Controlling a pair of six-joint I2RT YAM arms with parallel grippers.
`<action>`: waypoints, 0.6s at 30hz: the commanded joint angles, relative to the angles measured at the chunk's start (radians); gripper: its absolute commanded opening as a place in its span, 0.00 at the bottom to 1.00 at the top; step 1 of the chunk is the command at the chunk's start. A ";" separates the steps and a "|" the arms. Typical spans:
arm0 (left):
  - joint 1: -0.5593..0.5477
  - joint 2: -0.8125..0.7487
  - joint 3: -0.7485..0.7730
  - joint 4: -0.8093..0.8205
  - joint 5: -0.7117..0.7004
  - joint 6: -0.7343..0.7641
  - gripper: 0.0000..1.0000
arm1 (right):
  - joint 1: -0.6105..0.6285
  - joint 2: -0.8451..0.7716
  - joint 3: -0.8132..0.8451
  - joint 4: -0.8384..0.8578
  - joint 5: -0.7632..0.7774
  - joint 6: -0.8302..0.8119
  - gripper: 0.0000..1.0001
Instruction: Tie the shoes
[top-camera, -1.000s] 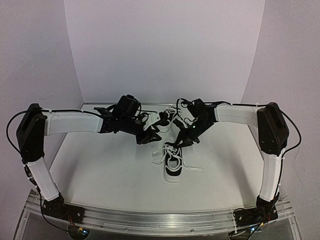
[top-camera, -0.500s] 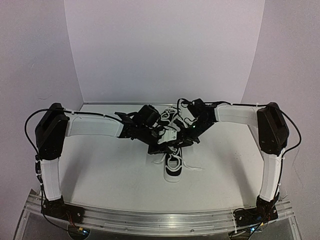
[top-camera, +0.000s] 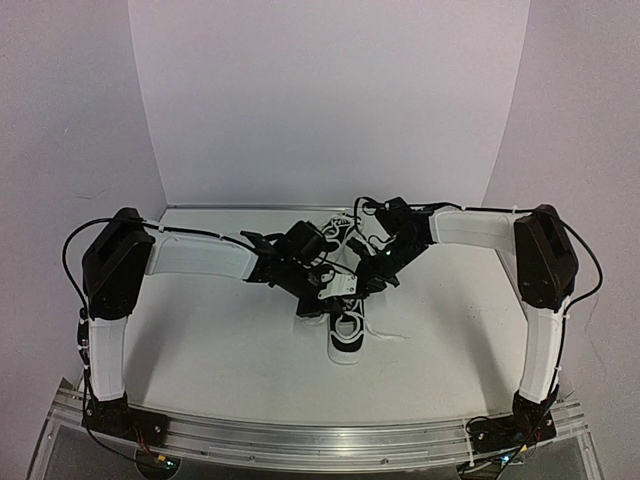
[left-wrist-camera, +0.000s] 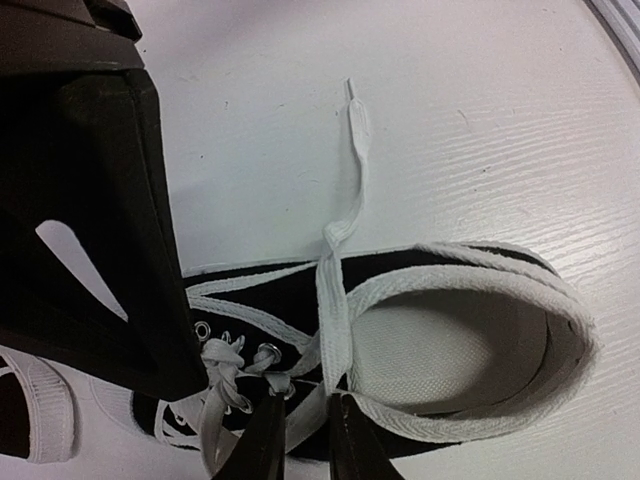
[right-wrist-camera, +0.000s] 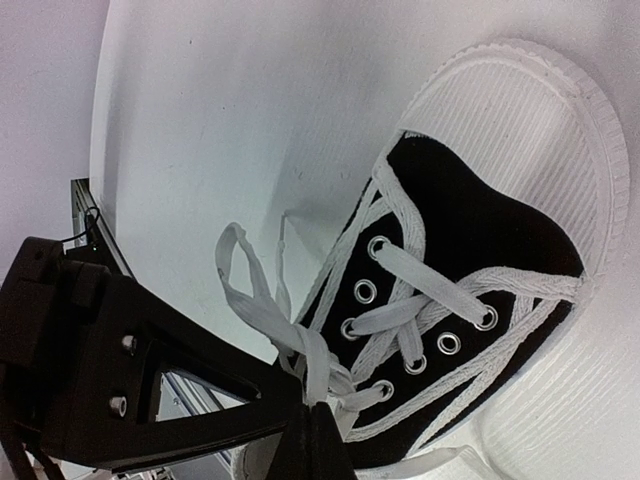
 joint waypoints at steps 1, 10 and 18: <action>0.001 -0.020 0.004 0.001 -0.057 -0.018 0.11 | -0.004 0.005 0.012 0.013 -0.018 -0.006 0.00; 0.000 -0.032 0.008 0.119 -0.064 -0.194 0.00 | -0.007 0.008 0.013 0.015 -0.039 0.001 0.00; 0.004 -0.004 -0.009 0.173 -0.079 -0.390 0.00 | -0.014 -0.001 0.008 0.023 -0.058 0.015 0.00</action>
